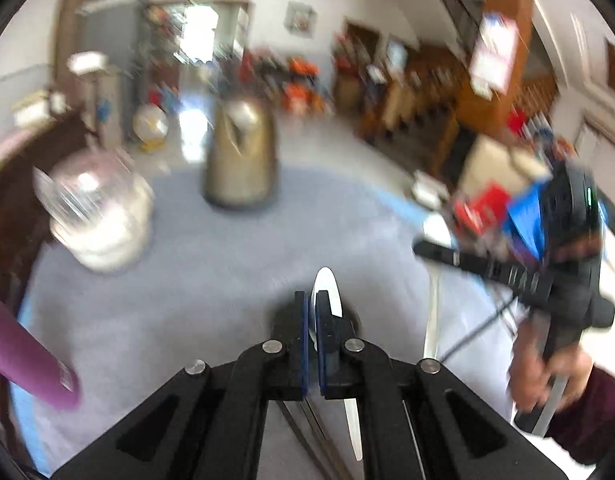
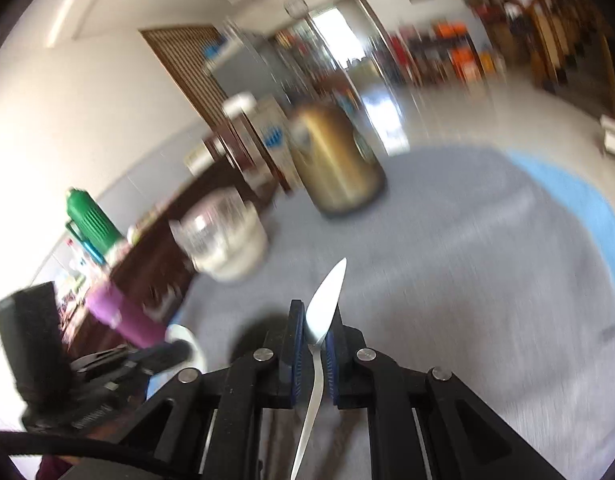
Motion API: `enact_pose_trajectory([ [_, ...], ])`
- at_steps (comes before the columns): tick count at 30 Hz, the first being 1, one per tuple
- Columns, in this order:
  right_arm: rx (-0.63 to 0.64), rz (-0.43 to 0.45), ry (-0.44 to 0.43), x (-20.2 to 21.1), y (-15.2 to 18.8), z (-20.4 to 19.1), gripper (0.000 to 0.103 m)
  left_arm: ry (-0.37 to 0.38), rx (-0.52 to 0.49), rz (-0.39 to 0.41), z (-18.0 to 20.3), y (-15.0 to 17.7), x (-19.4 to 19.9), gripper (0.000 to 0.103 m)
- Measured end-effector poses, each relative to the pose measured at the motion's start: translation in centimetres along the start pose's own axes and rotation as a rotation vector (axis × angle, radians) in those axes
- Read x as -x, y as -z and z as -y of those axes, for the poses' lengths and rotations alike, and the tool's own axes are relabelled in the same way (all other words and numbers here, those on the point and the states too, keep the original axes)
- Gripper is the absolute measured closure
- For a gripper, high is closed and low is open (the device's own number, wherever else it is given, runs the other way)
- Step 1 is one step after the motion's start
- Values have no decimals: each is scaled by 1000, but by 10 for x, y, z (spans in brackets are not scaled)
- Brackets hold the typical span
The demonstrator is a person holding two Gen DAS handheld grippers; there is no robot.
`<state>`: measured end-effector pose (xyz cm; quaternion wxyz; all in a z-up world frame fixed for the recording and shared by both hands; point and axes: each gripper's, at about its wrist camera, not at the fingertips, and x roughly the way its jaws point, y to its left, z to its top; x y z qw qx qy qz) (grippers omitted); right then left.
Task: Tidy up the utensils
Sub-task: 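Lift the white spoon with the right tool toward the grey cup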
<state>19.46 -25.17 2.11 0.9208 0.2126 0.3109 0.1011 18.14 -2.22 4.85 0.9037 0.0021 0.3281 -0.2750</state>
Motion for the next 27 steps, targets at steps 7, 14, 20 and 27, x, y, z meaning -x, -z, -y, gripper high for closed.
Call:
enact_pose_trajectory([
  [7, 104, 161, 17, -40, -24, -42, 92, -166, 159, 205, -39, -30, -15, 99],
  [14, 237, 147, 73, -73, 0, -56, 92, -214, 188, 184, -25, 7, -64, 99],
  [20, 285, 80, 63, -62, 22, -45, 91, -152, 141, 158, -10, 26, -49, 99],
  [27, 244, 38, 31, -24, 33, -36, 67, -160, 118, 100, -5, 50, -9, 58],
])
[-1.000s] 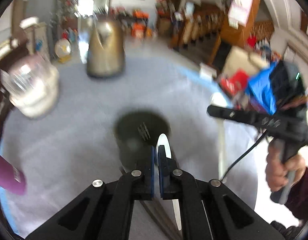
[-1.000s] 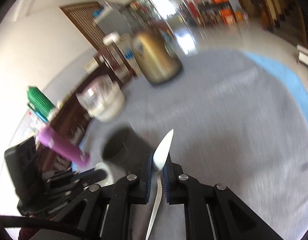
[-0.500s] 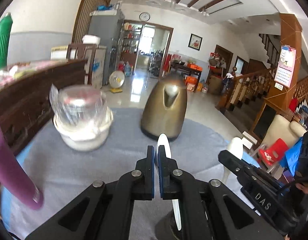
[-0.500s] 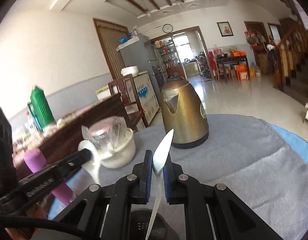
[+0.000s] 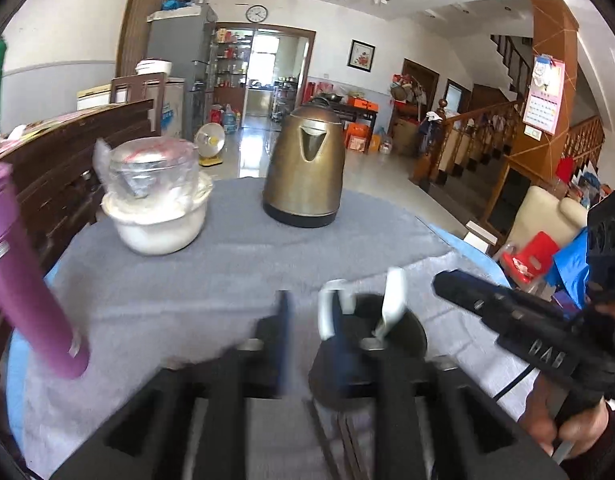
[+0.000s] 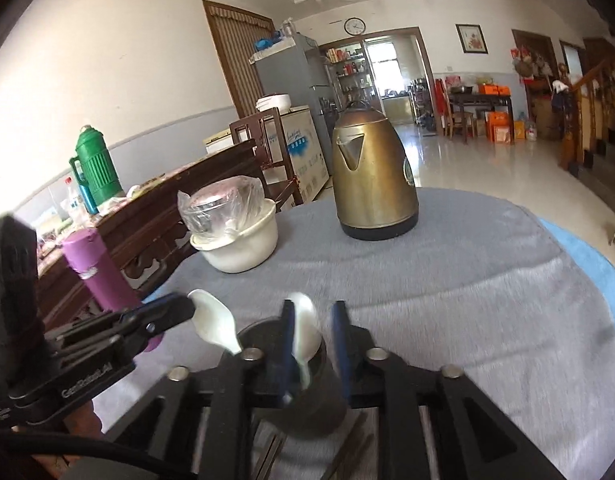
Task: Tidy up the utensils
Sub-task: 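Lift the white spoon with the right tool toward the grey cup, then drop the white spoon into the grey cup and open the right tool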
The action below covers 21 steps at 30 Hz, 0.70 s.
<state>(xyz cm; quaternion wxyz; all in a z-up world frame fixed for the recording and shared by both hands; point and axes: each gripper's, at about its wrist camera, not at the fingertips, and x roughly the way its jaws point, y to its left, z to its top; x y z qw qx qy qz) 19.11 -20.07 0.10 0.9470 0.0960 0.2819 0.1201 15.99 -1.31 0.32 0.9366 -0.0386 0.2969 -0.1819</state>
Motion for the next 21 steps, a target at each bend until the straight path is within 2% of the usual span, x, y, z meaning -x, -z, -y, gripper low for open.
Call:
enact_pose_trajectory([
  [1, -15, 2, -6, 8, 2, 2, 61, -22, 10, 7, -2, 4, 12, 52],
  [2, -34, 13, -9, 16, 3, 5, 45, -29, 16, 14, -2, 8, 20, 50],
  [5, -97, 89, -20, 50, 11, 13, 44, -43, 27, 20, -3, 24, 52, 50],
  [8, -119, 99, -12, 79, 25, 20, 44, -77, 18, 7, -1, 44, 72, 49],
  [12, -89, 44, 24, 109, 53, 27, 45, -85, 26, -70, 8, 78, 88, 49],
  [16, -89, -12, 46, 138, 85, 38, 45, -98, -10, -149, 29, 116, 110, 49],
  [21, -43, -55, 95, 171, 114, 36, 45, -135, 0, -178, 35, 127, 137, 48],
])
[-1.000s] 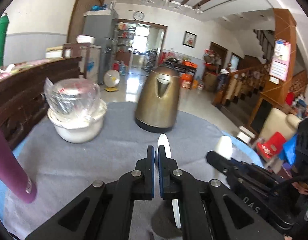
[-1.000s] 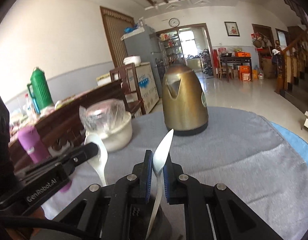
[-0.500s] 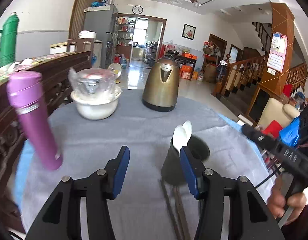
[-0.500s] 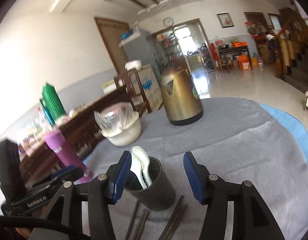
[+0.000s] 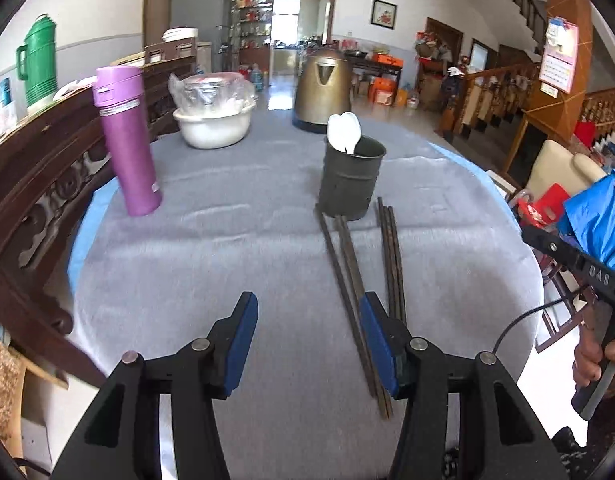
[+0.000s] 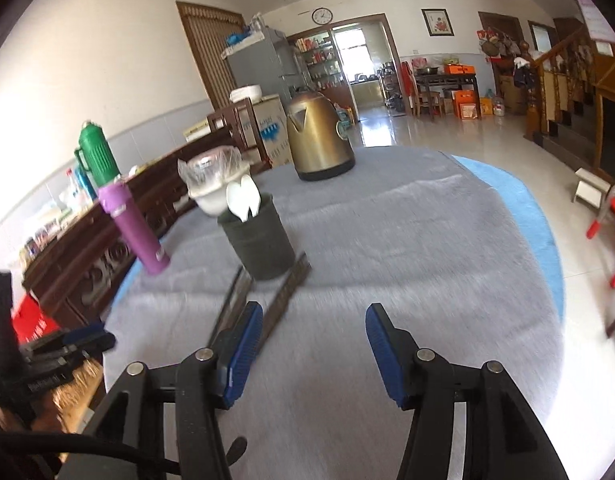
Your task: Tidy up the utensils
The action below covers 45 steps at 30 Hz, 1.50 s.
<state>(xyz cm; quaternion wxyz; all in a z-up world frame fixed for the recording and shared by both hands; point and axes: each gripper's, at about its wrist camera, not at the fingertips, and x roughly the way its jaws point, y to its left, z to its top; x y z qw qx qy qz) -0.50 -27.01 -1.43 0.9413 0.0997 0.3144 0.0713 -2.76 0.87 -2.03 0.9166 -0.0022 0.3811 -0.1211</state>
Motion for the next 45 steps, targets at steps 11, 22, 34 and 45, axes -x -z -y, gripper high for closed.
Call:
enact_pose_trajectory([
  [11, 93, 60, 29, 54, -13, -16, 45, -181, 175, 92, -56, -4, 72, 40],
  [22, 45, -65, -25, 12, -22, -46, 47, -128, 123, 86, -52, -14, 41, 40],
  [34, -179, -366, -24, -95, -23, -24, 66, 98, 32, -122, -32, -35, -69, 40],
  [45, -232, -525, -22, -169, -16, -30, 79, 131, 20, -267, -13, -43, -126, 40],
])
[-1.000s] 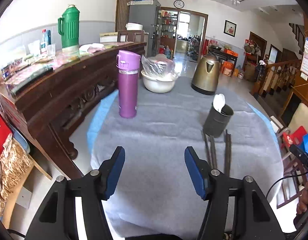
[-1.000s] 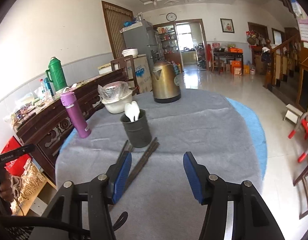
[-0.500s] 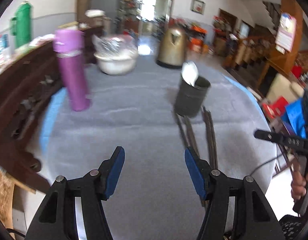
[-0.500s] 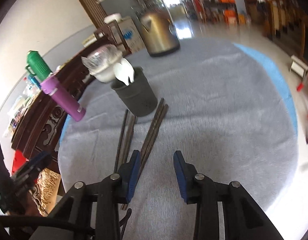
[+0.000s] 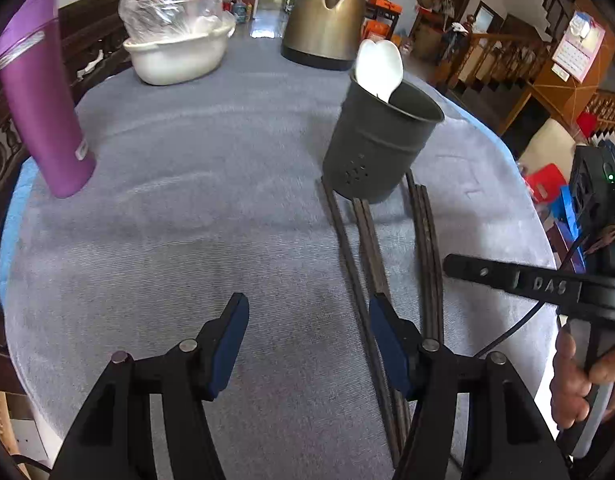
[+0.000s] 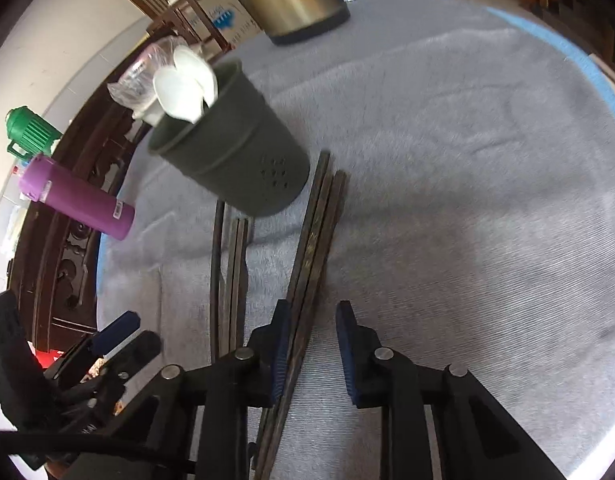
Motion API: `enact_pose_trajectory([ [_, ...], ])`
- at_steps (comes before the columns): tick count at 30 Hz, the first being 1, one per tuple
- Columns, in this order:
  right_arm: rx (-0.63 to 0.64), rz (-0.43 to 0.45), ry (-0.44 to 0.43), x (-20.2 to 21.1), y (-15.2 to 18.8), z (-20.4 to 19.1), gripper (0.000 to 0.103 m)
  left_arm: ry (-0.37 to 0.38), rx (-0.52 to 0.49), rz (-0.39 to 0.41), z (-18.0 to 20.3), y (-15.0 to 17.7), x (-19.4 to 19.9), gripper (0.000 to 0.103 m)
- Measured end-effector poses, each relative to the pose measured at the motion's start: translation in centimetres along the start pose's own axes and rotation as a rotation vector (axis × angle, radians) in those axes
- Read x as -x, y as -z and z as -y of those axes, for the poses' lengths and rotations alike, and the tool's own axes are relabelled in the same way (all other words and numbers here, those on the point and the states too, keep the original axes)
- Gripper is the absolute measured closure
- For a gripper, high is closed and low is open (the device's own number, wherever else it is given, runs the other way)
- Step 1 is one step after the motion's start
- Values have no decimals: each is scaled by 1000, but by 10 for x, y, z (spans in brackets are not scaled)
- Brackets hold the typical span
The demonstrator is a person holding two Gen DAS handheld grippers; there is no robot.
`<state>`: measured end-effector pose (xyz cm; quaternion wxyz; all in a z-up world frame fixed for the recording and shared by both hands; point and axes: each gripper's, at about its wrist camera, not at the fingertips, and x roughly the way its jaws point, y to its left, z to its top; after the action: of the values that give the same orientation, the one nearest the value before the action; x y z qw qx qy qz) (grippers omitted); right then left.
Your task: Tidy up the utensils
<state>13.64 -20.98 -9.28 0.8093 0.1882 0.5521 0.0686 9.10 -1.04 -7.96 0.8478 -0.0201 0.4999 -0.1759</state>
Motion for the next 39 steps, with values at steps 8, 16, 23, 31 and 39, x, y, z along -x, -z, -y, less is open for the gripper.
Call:
enact_pose_trajectory([
  [8, 0, -38, 8, -15, 4, -5, 81, 1, 6, -48, 3, -6, -18, 40],
  [16, 77, -35, 43, -17, 3, -18, 85, -11, 20, -82, 1, -11, -32, 53],
  [23, 61, -15, 101, -7, 0, 0, 87, -21, 31, -82, -4, -13, -33, 54],
  [31, -21, -51, 51, -10, -6, 11, 86, -23, 46, -93, 0, -23, -39, 54],
  [39, 63, -44, 101, -8, 3, -3, 92, -36, 5, -76, 13, -20, -43, 56],
])
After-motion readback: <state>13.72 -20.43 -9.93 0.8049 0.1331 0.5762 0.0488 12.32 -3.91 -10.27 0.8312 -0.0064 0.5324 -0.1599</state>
